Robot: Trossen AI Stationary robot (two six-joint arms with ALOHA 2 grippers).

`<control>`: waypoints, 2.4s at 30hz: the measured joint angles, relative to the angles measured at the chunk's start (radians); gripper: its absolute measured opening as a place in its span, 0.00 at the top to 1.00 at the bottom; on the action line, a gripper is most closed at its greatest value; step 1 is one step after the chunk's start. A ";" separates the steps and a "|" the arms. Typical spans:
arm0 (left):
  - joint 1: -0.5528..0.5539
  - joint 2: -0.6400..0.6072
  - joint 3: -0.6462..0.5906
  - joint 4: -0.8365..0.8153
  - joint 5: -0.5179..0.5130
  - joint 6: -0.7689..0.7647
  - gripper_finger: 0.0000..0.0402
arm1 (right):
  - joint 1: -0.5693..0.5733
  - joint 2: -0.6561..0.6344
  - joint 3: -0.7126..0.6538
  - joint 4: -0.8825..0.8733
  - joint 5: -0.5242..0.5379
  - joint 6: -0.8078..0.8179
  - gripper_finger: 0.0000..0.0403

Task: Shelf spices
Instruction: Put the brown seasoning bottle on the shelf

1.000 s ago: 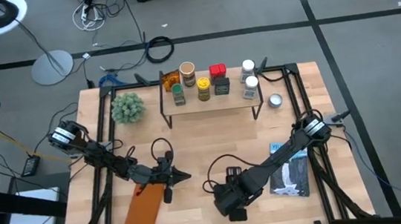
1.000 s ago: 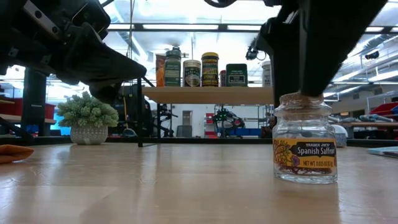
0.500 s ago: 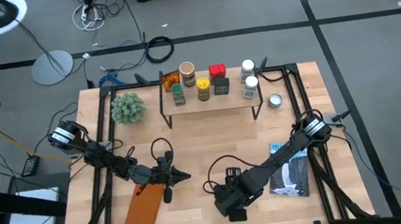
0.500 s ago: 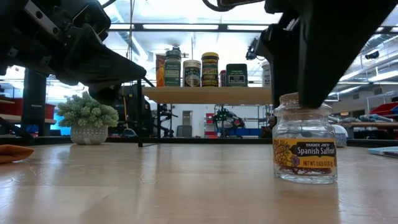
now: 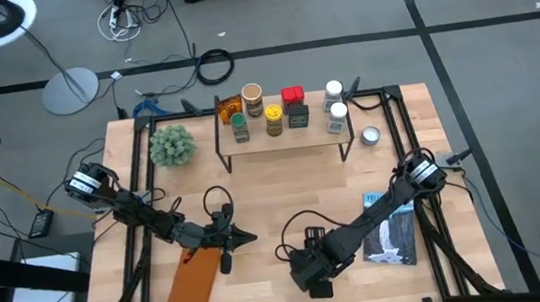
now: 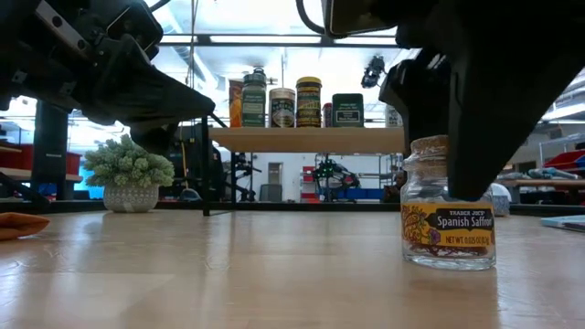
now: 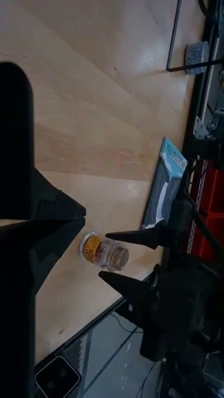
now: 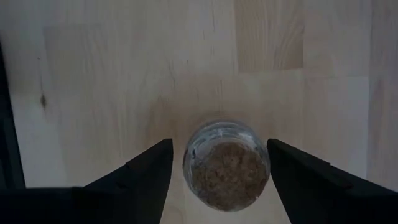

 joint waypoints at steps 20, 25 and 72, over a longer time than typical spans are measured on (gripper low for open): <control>0.000 0.000 0.000 0.000 0.001 0.002 1.00 | -0.017 -0.004 0.002 -0.049 -0.046 -0.001 0.53; 0.000 0.000 0.000 0.000 0.002 0.002 1.00 | -0.036 -0.004 0.056 -0.160 -0.063 -0.001 0.53; 0.000 0.000 0.000 0.000 0.002 0.001 1.00 | -0.792 -0.058 0.650 -0.737 0.049 -0.540 0.55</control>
